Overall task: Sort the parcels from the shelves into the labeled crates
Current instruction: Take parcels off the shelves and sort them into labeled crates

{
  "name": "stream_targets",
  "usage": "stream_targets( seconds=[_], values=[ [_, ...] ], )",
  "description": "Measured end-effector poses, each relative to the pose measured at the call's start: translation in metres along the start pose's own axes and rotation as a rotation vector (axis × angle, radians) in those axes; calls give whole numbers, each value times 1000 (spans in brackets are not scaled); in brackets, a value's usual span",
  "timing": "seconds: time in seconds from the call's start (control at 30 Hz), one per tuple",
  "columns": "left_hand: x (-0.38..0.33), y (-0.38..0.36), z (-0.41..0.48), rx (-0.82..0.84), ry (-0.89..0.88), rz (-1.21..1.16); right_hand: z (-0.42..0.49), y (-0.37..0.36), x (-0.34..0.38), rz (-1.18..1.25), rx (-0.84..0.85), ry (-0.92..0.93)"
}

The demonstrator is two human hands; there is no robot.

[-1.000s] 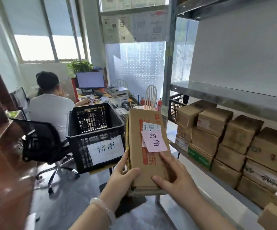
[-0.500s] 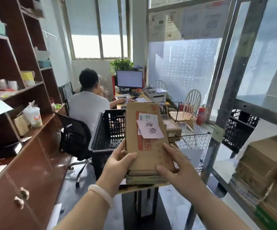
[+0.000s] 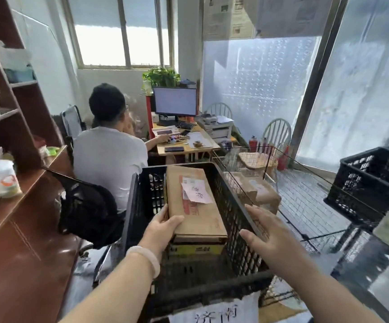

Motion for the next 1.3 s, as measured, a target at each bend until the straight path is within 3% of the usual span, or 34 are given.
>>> stream_targets(
  seconds=[0.2,0.4,0.53,0.8,1.07,1.3],
  values=[
    [48,-9,83,36,151,123,25,-12,-27,-93,54,-106],
    [81,-26,129,14,232,132,51,1,-52,-92,-2,-175],
    [97,-32,139,-43,282,145,67,0,-74,-157,104,-257],
    [130,-40,149,-14,364,222,80,-5,-86,-12,238,-356],
    [132,-43,157,53,333,604,80,-8,-90,2,323,-420],
    [107,-47,153,150,238,798,73,-10,-84,23,357,-427]
  ],
)
Point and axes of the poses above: each hand's wrist, its own z-axis towards the middle knuckle, its own y-axis out of the back of the hand, x = y × z, the point moved 1 cm from there along z, towards the middle knuckle, and after that the axes turned 5 degrees about -y, right-handed, at the moved point
